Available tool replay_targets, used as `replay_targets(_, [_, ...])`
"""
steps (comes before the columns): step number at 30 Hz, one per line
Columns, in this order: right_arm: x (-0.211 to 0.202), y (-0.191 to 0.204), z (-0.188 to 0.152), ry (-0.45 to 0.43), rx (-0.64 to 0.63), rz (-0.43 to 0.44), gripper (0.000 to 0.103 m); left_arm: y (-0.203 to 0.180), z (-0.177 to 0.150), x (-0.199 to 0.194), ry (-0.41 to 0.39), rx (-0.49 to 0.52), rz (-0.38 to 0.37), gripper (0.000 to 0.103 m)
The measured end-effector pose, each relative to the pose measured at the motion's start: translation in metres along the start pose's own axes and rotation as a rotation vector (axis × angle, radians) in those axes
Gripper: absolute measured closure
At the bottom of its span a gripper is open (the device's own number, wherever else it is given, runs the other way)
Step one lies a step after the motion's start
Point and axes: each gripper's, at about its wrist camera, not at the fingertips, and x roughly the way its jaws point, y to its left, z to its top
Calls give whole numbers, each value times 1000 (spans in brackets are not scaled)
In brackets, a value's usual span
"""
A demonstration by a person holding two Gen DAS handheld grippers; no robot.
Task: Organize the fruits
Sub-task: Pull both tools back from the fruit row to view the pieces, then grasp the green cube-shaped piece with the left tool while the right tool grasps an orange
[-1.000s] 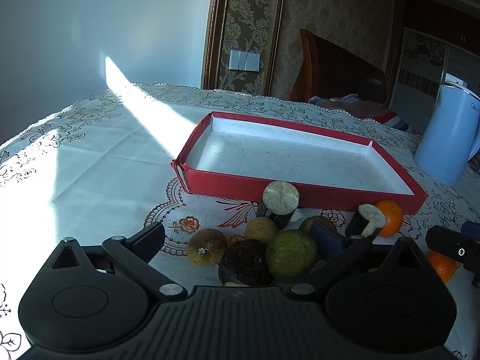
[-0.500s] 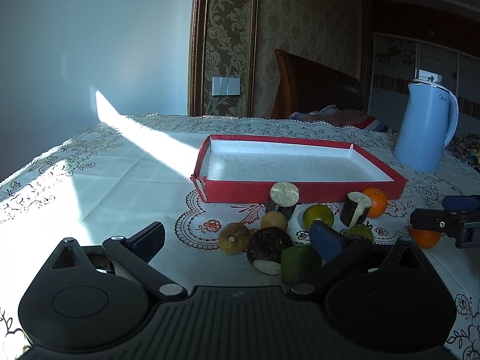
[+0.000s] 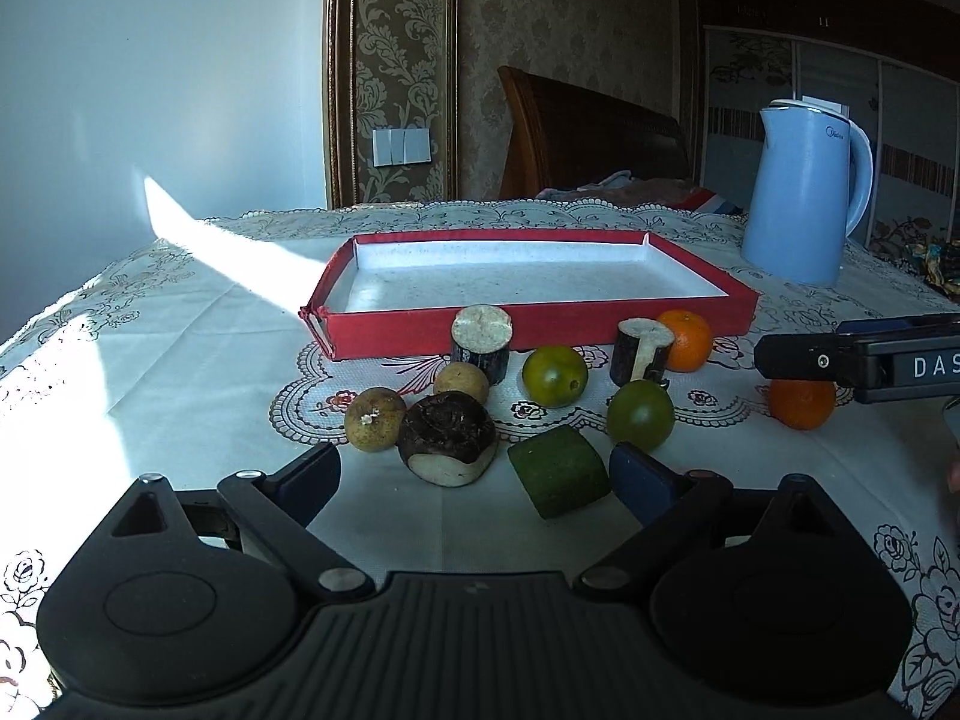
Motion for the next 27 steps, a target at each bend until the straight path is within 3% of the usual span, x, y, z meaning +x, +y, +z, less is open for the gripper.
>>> replay_targets(2, [0, -1, 0, 0, -5, -10, 0, -4, 0, 0, 6, -1, -8, 10])
replay_targets(7, [-3, -6, 1, 9, -29, -33, 0, -16, 0, -1, 18, -4, -40, 29])
replay_targets(12, [-5, -6, -2, 26, -49, -32, 1, -32, -8, 2, 43, 23, -40, 37])
replay_targets(15, [-1, -4, -2, 53, -53, -34, 15, -38, -9, 5, 42, 34, -30, 42])
replay_targets(21, [7, -4, -3, 103, -43, -43, 20, -39, -5, 10, 63, 15, -8, 43])
replay_targets(27, [19, -7, -6, 173, -26, -27, 51, -44, -2, 15, 79, -1, 10, 43])
